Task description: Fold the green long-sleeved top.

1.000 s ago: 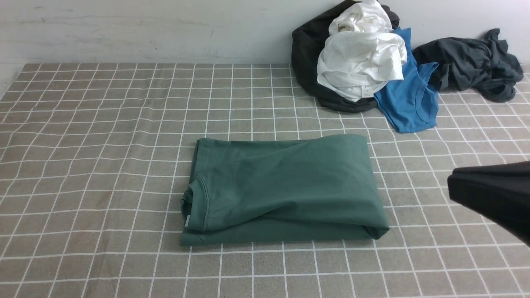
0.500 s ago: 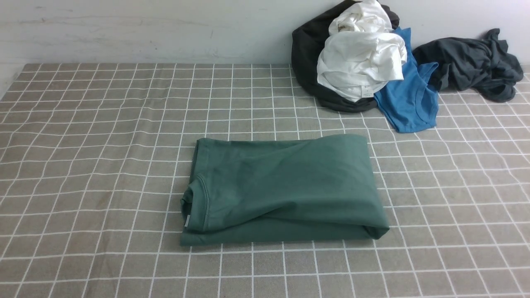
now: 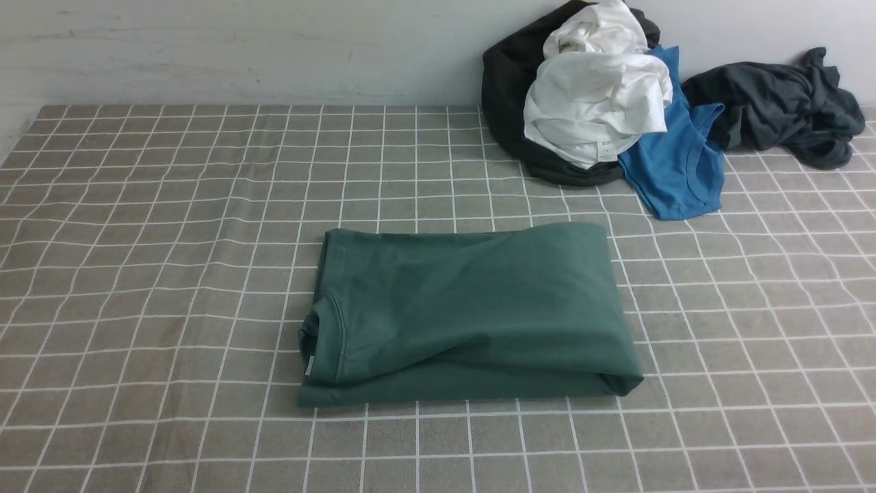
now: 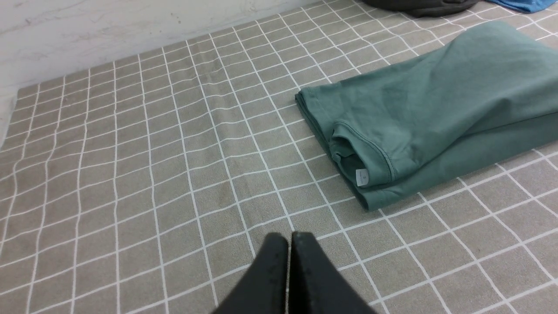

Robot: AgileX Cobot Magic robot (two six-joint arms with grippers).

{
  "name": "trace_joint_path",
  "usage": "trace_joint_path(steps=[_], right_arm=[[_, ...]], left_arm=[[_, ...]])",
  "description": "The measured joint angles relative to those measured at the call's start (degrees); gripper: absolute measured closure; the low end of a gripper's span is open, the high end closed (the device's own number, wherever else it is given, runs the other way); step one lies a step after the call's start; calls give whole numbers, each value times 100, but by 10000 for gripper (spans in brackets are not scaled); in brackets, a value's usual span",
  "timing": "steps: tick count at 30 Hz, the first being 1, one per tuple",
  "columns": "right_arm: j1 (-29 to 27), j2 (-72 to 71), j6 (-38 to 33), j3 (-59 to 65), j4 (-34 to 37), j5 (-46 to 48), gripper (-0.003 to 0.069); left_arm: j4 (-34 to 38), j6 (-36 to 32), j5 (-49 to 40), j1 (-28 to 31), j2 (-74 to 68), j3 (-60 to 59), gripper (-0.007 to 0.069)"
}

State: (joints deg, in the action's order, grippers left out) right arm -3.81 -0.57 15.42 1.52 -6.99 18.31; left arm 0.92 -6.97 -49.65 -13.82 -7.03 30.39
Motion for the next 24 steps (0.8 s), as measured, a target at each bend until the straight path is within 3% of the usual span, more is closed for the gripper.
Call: trace_joint_path(steps=[11, 24], right_arm=[[0, 0, -1268, 0, 821, -245, 673], [246, 0, -1365, -5, 875, 175, 673]], left_arm=[[0, 0, 0, 0, 0, 0, 631], [0, 0, 0, 0, 0, 0, 631]])
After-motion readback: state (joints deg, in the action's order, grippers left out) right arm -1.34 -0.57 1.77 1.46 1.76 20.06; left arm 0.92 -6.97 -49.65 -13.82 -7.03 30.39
